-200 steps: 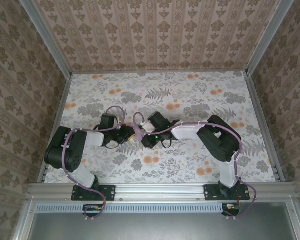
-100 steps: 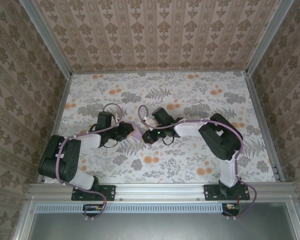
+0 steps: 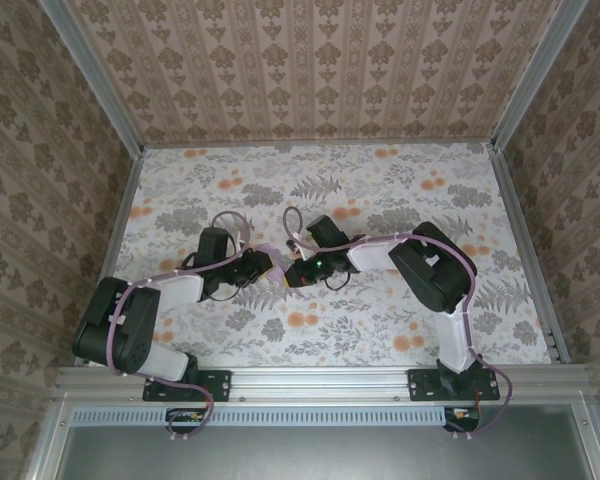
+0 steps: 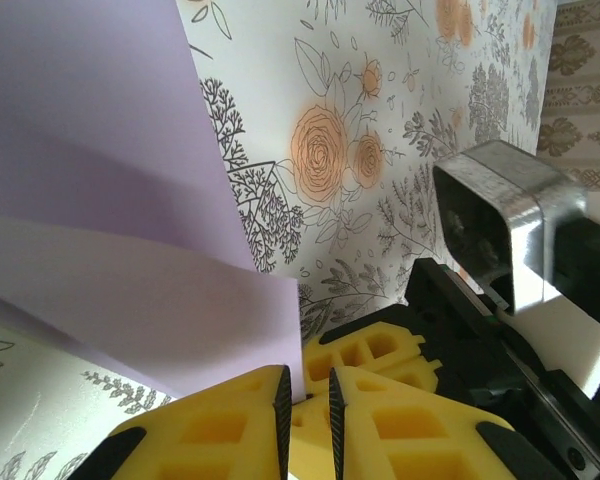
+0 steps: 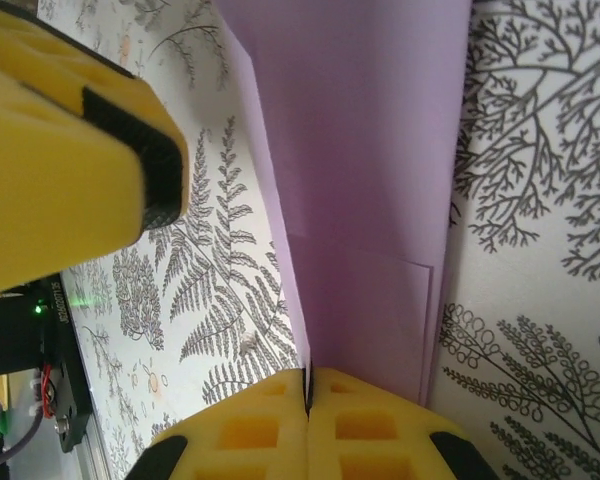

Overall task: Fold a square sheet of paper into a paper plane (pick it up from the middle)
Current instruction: Fold the wing for the fifth time at the center of the table.

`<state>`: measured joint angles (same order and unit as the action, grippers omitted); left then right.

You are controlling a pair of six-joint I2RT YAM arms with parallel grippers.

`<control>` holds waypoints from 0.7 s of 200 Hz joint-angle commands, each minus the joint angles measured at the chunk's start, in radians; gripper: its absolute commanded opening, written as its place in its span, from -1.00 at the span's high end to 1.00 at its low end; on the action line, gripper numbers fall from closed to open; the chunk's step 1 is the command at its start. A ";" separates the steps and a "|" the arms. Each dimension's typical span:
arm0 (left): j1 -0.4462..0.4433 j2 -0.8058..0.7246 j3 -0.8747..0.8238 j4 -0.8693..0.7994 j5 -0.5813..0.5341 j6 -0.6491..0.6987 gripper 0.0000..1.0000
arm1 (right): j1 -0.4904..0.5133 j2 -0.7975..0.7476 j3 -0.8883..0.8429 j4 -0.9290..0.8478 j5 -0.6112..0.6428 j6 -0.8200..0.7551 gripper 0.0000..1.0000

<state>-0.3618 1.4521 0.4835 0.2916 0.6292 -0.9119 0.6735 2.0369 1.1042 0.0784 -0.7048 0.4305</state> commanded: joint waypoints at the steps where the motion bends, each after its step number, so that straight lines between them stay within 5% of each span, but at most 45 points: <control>1: -0.011 0.034 -0.011 0.036 0.004 0.021 0.59 | -0.006 0.020 0.035 -0.015 -0.038 0.044 1.00; 140: -0.022 0.152 -0.006 0.070 -0.029 0.021 0.63 | -0.011 0.062 0.093 -0.115 -0.055 0.034 1.00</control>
<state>-0.3801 1.5780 0.4831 0.3531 0.6235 -0.9119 0.6670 2.0789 1.1698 0.0166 -0.7414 0.4721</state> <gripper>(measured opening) 0.185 0.057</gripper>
